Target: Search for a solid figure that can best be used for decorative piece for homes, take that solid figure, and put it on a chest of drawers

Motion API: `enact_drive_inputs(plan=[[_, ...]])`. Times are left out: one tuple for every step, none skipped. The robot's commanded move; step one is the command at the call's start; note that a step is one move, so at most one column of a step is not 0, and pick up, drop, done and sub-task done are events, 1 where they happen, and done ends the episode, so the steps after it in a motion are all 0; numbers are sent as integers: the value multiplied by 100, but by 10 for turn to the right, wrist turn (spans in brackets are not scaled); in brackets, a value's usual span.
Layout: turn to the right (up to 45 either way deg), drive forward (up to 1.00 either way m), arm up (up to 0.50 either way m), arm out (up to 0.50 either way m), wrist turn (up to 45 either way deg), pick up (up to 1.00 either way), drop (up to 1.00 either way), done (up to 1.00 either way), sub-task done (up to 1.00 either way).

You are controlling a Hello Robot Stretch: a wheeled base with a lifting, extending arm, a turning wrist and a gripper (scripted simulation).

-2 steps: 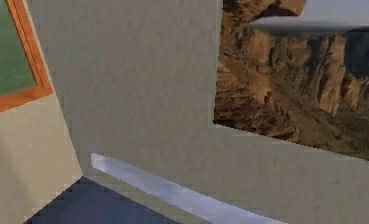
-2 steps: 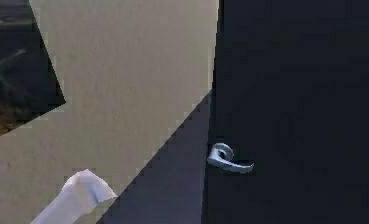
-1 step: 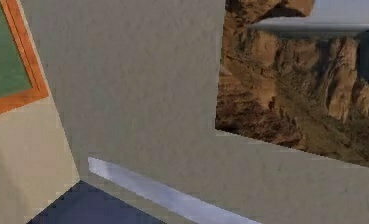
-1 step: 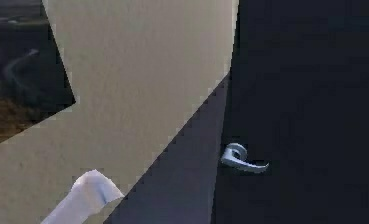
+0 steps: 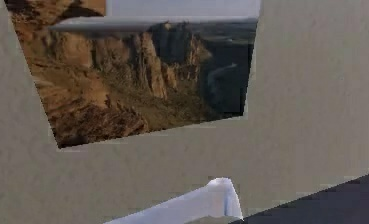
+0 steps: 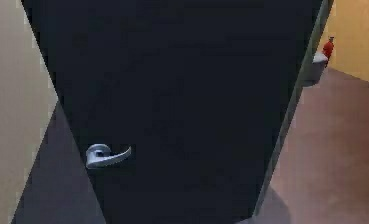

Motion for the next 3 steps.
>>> enact_drive_inputs(plan=[[360, 0, 0, 0, 0, 0, 0, 0, 0], [0, 55, 0, 0, 0, 0, 0, 0, 0], [330, 0, 0, 0, 0, 0, 0, 0, 0]])
